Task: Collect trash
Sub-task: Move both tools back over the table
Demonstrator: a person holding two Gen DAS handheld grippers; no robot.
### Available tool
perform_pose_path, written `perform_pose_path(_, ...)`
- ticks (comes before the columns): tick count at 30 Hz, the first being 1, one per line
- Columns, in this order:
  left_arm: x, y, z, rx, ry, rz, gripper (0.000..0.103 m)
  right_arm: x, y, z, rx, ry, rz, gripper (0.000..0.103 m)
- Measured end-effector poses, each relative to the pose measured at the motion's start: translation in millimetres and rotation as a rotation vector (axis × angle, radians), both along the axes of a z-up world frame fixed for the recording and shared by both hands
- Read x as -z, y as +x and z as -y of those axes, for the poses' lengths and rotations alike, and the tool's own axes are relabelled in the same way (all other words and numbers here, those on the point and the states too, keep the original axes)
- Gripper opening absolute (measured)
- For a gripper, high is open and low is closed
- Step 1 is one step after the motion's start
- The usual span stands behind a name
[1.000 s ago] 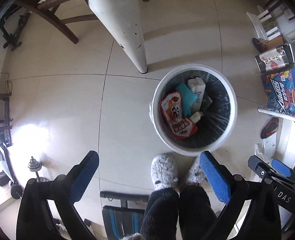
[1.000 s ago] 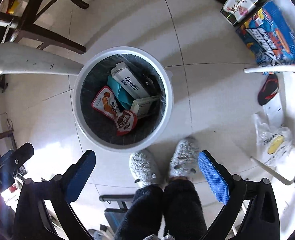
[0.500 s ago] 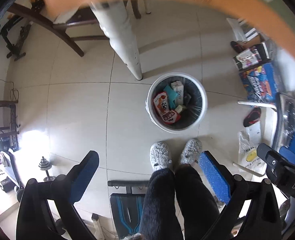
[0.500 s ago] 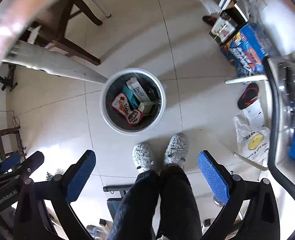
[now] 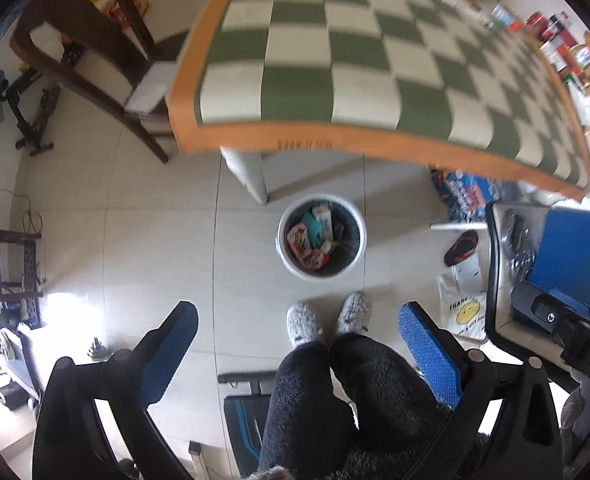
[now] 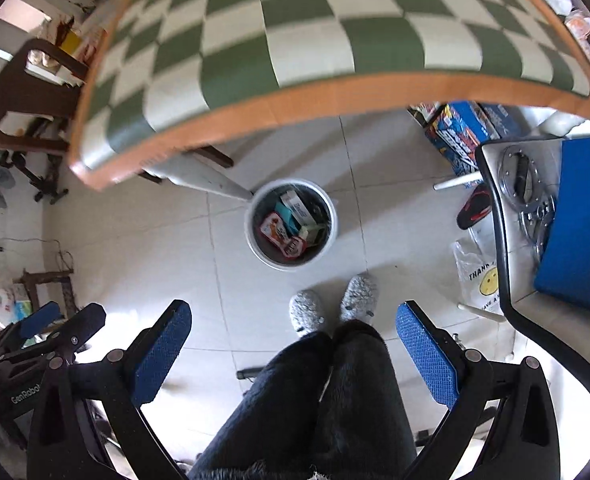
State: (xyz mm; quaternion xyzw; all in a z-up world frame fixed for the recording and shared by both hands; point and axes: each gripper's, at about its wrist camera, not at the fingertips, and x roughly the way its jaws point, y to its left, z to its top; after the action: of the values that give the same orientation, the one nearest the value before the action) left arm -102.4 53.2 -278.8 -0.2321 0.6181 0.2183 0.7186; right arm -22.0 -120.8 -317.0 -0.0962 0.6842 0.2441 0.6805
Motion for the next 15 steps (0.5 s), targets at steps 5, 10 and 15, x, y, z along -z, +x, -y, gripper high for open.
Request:
perform_pose_path(5, -42.3, 41.0, -21.3, 0.008, 0.065, 0.086, 0.103, -45.5, 22.1, -2.7, 0.053, 0.077, 0.014, 0.103)
perform_pose_path(10, -79.5, 110.2, -47.2, 0.010, 0.168, 0.161, 0.103, -80.7, 79.7, -13.0, 0.127, 0.155, 0.039, 0.103)
perform_pose_path(15, -96.0, 212.4, -72.6, 0.048, 0.248, 0.182, 0.103, -96.1, 173.7, -25.8, 0.198, 0.190, 0.064, 0.103)
